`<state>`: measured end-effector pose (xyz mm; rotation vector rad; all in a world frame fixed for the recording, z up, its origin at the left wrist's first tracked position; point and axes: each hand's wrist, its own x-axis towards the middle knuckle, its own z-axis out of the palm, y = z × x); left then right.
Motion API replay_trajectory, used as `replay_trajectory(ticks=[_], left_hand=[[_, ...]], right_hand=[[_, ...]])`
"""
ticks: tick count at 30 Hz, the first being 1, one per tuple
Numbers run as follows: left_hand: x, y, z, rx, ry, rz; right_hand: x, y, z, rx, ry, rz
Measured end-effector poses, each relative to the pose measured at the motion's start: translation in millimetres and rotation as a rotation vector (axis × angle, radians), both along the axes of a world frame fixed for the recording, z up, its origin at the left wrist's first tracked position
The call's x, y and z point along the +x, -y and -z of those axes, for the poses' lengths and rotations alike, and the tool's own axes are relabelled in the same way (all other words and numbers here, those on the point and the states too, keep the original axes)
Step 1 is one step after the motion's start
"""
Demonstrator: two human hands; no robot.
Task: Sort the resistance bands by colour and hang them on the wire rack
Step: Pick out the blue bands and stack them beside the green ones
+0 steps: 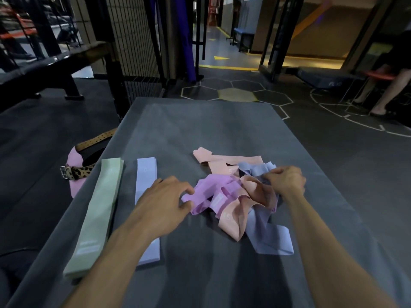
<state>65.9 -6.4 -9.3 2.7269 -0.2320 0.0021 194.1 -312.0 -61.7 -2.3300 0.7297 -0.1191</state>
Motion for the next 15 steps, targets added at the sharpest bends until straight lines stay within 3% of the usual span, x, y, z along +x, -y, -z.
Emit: replay_trajectory(ticks=[3, 10, 15], left_hand=[[-2.4, -2.2, -1.1, -0.006, 0.004, -0.010], [0.8, -0.9, -3.5, -0.090, 0.087, -0.010], [4.8, 9.1, -12.2, -0.432, 0.261, -0.047]], right_hand=[[-3.9, -3.9, -4.1, -0.001, 0.112, 0.001], [-31.7, -37.6, -85.1, 0.197, 0.705, -0.228], [-66.5, -71.4, -122.7, 0.372, 0.917, -0.452]])
